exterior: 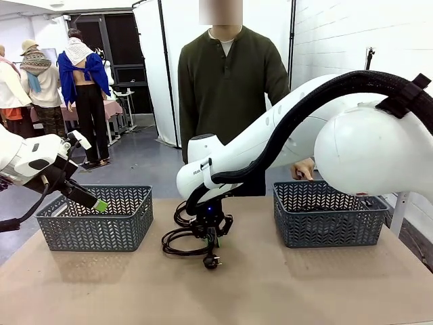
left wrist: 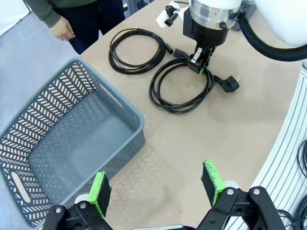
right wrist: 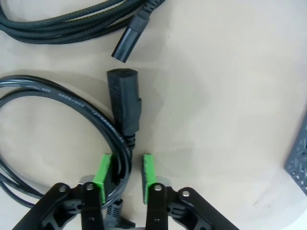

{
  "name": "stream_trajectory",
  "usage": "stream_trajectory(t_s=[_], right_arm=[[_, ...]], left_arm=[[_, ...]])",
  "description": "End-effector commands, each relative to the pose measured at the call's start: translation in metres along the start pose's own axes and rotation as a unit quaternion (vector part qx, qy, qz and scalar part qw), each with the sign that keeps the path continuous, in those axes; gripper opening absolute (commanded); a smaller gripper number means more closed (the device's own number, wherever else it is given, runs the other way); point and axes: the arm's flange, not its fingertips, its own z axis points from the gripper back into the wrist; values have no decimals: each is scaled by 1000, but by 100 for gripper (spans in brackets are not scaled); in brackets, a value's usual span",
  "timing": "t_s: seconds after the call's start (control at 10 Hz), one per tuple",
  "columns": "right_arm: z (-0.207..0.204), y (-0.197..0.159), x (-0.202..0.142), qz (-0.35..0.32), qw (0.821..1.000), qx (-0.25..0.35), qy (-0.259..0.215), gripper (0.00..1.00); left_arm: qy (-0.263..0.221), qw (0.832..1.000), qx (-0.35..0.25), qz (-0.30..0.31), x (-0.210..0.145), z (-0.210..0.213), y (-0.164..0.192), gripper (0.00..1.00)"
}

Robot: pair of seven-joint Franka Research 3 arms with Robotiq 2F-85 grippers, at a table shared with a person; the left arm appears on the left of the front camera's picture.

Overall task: Organize the cables according to human instructions.
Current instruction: Pick up a bundle of cables and place it in the basket indicated by the human.

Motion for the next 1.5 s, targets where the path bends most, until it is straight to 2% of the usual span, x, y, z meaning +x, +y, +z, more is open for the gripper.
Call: stream_trajectory(t_s=[0.0,0.5,0.7,0.9,1.0,1.2,1.4], right_arm=[[-17,5,0,-12,1000,13,10,0],[-1,-19,-6,-37,999,-1,16,0],[38,-40,-11,-42,999,10,1,0],[74,-58,-9,-20,999,26,11,0],[89,-67,-8,2,999,36,20,0],[119,-84,1,102,993,40,31,0],[138,-98,7,220,975,-7,24,0]], left_arm=[[-2,1000,-4,9,-1,-1,1,100],[-2,1000,-4,9,-1,-1,1,100],[-2,1000,-4,9,-1,-1,1,100],[-2,1000,-4,9,-1,-1,1,100],[-2,1000,-4,9,-1,-1,1,100],[-2,1000,-4,9,-1,-1,1,100],[-2,1000,-4,9,-1,-1,1,100]])
